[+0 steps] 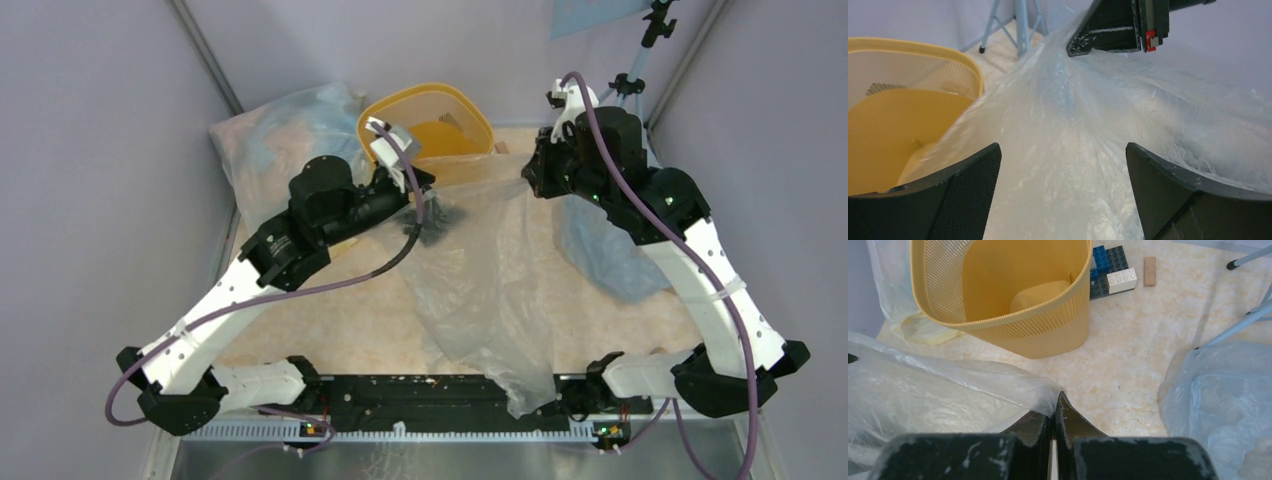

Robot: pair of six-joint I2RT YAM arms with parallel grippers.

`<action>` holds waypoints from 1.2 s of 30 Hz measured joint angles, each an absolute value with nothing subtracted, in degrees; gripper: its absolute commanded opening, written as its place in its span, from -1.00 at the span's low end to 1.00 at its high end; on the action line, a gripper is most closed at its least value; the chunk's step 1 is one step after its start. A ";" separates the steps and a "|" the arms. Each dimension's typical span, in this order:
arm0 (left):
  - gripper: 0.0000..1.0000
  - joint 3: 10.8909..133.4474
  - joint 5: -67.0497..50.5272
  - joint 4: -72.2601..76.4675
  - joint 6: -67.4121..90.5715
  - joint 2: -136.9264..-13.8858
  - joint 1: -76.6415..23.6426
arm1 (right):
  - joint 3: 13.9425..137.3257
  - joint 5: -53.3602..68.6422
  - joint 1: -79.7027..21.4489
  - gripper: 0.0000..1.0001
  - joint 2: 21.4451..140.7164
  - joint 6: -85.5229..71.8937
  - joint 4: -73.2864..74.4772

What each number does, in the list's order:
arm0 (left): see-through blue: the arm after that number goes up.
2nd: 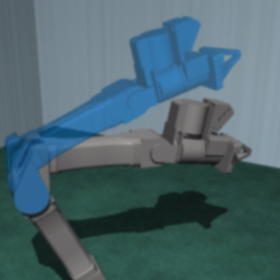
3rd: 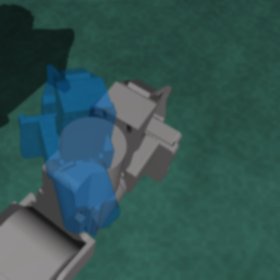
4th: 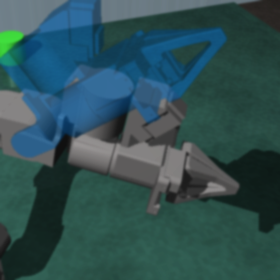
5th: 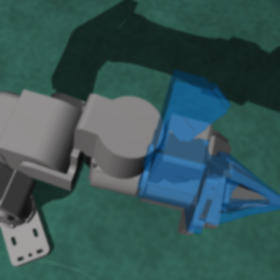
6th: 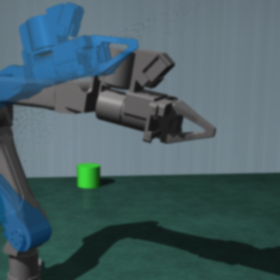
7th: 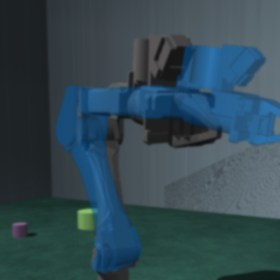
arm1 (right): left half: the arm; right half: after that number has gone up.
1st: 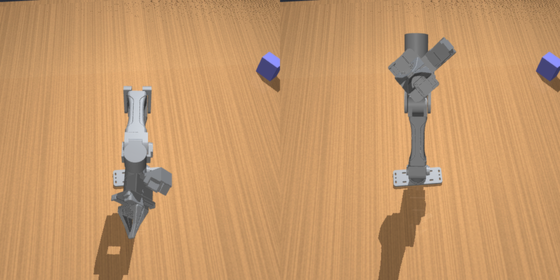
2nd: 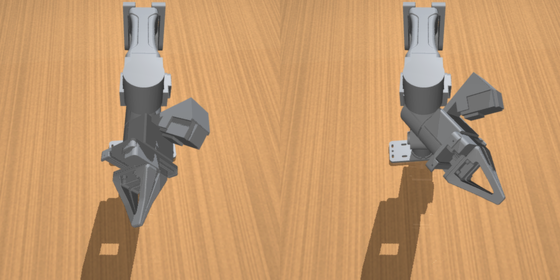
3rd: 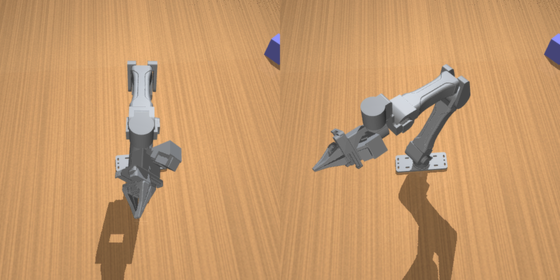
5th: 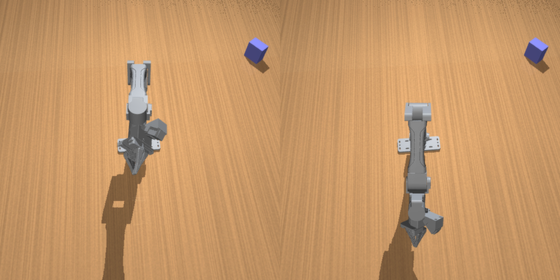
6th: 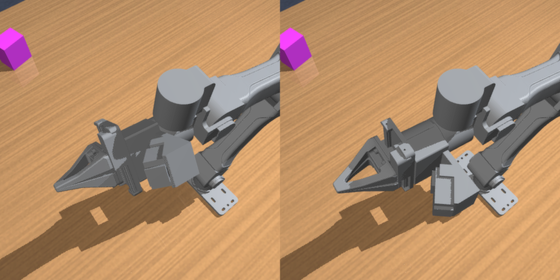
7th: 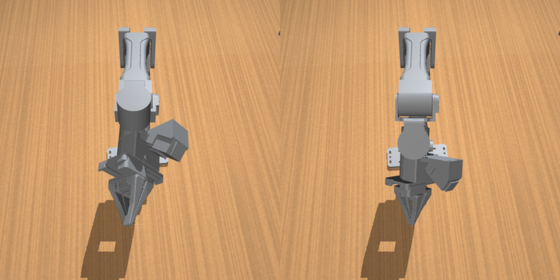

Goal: Put the trash bags into the trash bin
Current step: Unfold the trash bag at the center of the board.

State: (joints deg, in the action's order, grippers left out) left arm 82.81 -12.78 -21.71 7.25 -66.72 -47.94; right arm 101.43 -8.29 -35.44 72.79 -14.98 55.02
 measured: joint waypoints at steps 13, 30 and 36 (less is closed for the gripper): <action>0.91 83.66 -8.34 -22.26 14.57 -55.16 -47.94 | 96.20 -5.72 -35.44 -1.00 69.43 -15.00 49.65; 0.93 65.01 3.49 -29.67 14.24 -48.69 -47.94 | 96.03 -3.36 -35.44 -1.00 67.92 -14.92 47.51; 0.85 58.57 6.15 -27.53 11.31 -51.90 -47.94 | 96.12 -1.61 -35.44 -1.00 69.58 -14.02 47.55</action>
State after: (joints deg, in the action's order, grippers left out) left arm 58.57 6.15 -27.53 11.31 -51.90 -47.94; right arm 96.12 -1.61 -35.44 69.58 -14.02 47.55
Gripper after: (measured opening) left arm 0.954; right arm 0.004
